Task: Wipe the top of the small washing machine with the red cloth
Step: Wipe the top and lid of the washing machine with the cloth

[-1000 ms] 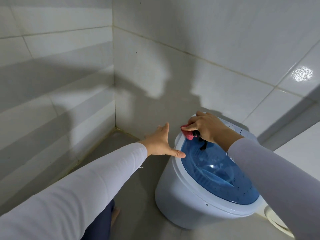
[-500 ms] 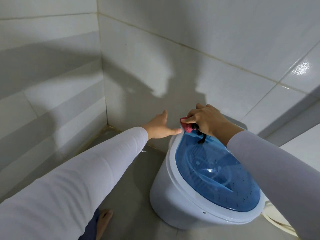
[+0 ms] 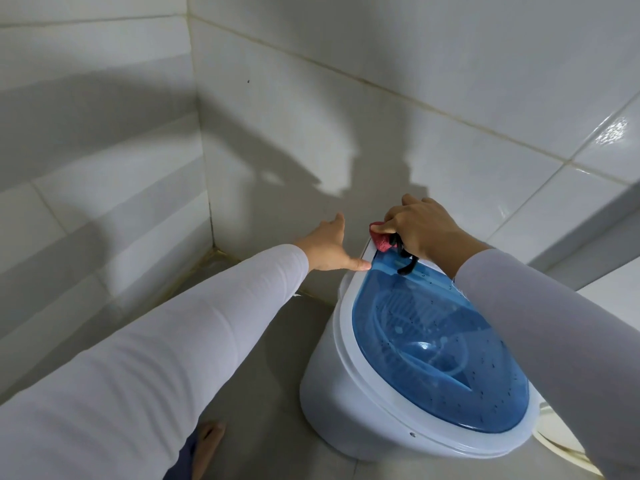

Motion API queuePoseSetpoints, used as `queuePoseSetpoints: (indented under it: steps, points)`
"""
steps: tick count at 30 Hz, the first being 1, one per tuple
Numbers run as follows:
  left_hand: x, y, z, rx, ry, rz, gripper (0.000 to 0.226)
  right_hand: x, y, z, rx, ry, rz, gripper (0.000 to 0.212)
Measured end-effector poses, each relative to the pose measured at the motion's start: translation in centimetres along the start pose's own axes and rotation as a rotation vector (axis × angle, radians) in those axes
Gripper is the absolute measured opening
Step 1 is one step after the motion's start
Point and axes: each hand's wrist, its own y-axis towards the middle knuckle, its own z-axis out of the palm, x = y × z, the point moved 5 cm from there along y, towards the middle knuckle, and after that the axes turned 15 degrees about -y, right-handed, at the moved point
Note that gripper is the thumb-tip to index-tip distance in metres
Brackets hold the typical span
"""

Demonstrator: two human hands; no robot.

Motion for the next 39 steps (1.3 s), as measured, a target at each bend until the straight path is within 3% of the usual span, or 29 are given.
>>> queuePoseSetpoints:
  steps: [7,12,16,19,23,39]
  points:
    - [-0.1,-0.1,0.1,0.002,0.06,0.017,0.118,-1.2,0.4,0.5,0.008,0.018,0.067,0.048]
    - [-0.6,0.0,-0.1,0.019,0.073,0.008,0.121,-4.4,-1.8,0.6,-0.096,0.286,0.226,0.054]
    - [-1.0,0.4,-0.3,0.051,-0.002,-0.01,0.12,-5.1,-3.3,1.0,-0.157,0.294,0.07,0.052]
    - [-1.9,0.9,-0.8,0.026,-0.062,-0.015,0.113,-3.7,-4.3,0.7,-0.281,0.163,-0.103,0.057]
    - [-2.9,1.8,-0.9,-0.021,-0.058,0.032,0.11,-1.6,-5.0,1.2,-0.35,-0.019,-0.2,0.06]
    - [-3.0,3.4,-0.4,-0.027,0.163,-0.012,0.114,-2.4,-3.6,2.5,-0.293,-0.004,-0.111,0.053]
